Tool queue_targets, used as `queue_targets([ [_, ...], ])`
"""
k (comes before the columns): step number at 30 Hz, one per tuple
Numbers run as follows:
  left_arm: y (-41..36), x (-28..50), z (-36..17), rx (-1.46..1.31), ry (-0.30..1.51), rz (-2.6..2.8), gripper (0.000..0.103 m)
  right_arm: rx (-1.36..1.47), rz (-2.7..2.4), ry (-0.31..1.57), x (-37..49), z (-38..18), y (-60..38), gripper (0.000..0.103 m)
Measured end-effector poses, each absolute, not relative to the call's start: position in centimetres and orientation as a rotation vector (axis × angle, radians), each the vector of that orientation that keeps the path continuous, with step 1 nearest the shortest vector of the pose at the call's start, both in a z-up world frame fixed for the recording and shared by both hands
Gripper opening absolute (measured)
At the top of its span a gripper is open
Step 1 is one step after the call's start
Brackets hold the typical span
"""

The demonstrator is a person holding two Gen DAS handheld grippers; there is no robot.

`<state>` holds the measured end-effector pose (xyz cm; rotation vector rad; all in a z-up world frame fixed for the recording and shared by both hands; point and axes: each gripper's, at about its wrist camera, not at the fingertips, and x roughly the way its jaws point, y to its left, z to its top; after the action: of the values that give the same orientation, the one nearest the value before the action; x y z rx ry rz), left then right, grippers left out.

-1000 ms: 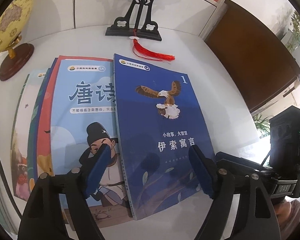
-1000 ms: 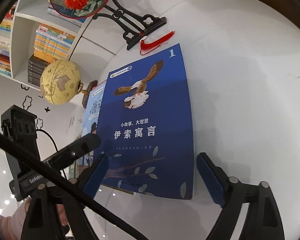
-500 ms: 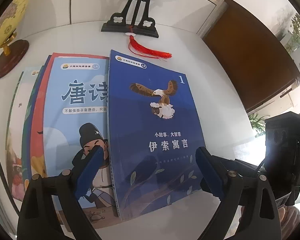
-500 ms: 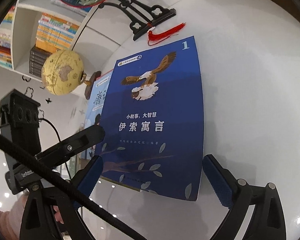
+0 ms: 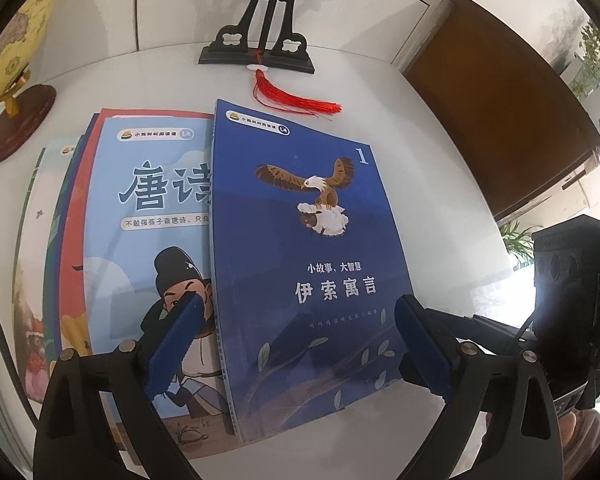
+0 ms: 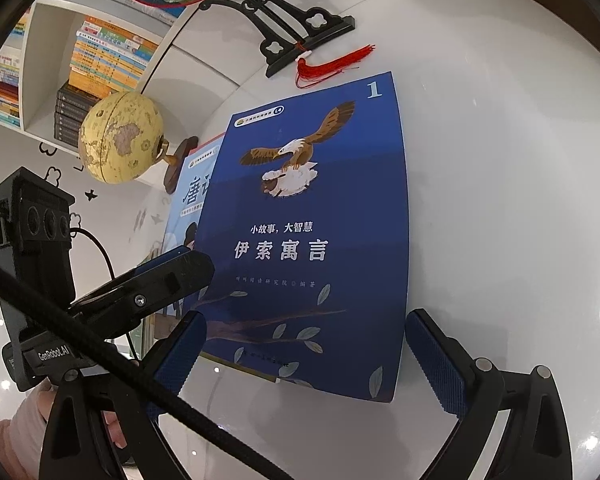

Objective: Organize books

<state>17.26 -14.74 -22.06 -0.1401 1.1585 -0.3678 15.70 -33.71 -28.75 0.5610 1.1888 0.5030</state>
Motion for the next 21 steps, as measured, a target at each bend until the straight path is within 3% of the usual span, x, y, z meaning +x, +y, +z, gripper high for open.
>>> queue_targets([
  [21, -14.78, 17.06, -22.04, -0.137, 1.156, -0.380, 0.097, 0.574, 0.516, 1.190, 15.67, -28.86, -33.88, 0.101],
])
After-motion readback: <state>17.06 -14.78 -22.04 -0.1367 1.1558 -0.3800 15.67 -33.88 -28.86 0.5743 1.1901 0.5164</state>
